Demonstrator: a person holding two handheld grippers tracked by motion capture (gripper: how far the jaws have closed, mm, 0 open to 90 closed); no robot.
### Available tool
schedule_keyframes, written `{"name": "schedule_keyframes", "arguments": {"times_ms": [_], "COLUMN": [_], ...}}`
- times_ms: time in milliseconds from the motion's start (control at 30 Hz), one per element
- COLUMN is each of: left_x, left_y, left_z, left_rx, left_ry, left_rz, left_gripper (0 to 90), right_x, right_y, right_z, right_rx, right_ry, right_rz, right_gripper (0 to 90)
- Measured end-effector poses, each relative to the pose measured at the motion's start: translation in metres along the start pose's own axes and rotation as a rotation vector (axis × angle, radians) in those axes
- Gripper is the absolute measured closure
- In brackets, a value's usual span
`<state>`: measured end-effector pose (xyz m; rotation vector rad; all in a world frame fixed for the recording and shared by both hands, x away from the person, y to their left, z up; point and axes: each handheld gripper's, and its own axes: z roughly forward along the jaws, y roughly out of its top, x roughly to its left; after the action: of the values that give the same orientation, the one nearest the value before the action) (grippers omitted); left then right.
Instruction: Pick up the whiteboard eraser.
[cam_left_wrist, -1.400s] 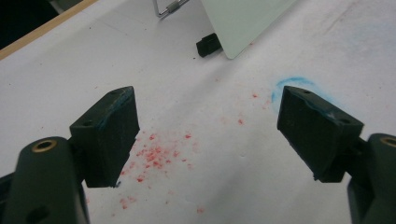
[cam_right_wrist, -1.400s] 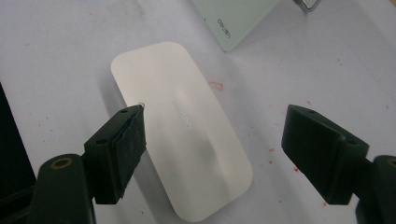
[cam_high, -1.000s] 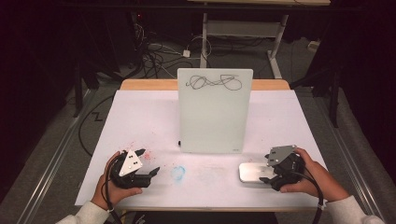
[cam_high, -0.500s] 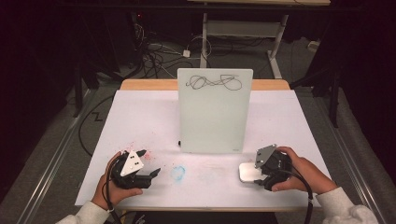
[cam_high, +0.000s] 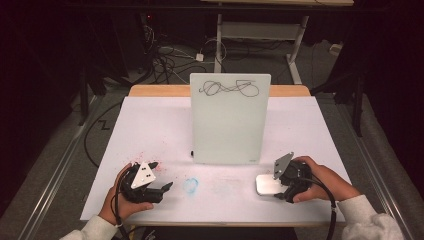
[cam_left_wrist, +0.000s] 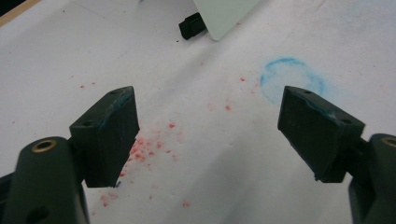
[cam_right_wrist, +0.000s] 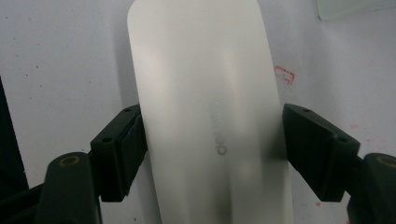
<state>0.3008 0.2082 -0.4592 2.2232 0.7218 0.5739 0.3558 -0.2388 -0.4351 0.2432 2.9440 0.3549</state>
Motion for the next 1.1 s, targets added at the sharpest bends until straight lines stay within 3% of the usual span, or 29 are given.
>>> {"name": "schedule_keyframes", "arguments": {"times_ms": [100, 133, 267, 300, 333, 600, 700, 733, 767, 867, 1100], "left_x": [-0.001, -0.001, -0.001, -0.001, -0.001, -0.001, -0.001, -0.001, -0.001, -0.001, 0.001], "left_y": [0.000, 0.000, 0.001, 0.001, 0.001, 0.001, 0.001, 0.001, 0.001, 0.001, 0.001], "left_z": [0.001, 0.001, 0.001, 0.000, 0.000, 0.001, 0.000, 0.000, 0.000, 0.000, -0.001], "left_rx": [0.003, 0.003, -0.004, -0.007, -0.006, -0.004, -0.006, -0.007, -0.008, -0.011, -0.021], "left_ry": [-0.003, -0.005, -0.004, -0.005, -0.003, -0.004, -0.003, -0.004, -0.004, -0.004, -0.004], "left_rz": [0.004, 0.005, 0.000, -0.001, 0.001, 0.003, 0.001, 0.000, -0.001, -0.001, -0.005], "left_gripper": [19.8, 19.8, 19.7, 19.7, 19.7, 19.7, 19.7, 19.7, 19.7, 19.7, 19.7], "right_x": [0.000, 0.000, 0.001, 0.001, 0.002, 0.006, 0.006, 0.008, 0.008, 0.011, 0.019], "right_y": [0.002, 0.004, 0.002, 0.002, 0.000, -0.005, -0.004, -0.003, -0.003, -0.001, 0.008], "right_z": [0.003, 0.004, 0.000, 0.000, -0.003, -0.004, -0.010, -0.016, -0.016, -0.026, -0.035], "right_rx": [0.014, 0.023, 0.020, 0.020, -0.018, -0.049, -0.094, -0.133, -0.133, -0.204, -0.289], "right_ry": [0.004, -0.002, -0.015, -0.015, -0.029, -0.066, -0.100, -0.114, -0.114, -0.165, -0.251], "right_rz": [-0.016, -0.048, -0.057, -0.057, -0.046, -0.018, -0.025, -0.014, -0.014, 0.008, 0.046], "right_gripper": [26.4, 26.9, 30.9, 30.9, 31.1, 31.1, 31.1, 31.1, 31.1, 31.1, 31.2]}}
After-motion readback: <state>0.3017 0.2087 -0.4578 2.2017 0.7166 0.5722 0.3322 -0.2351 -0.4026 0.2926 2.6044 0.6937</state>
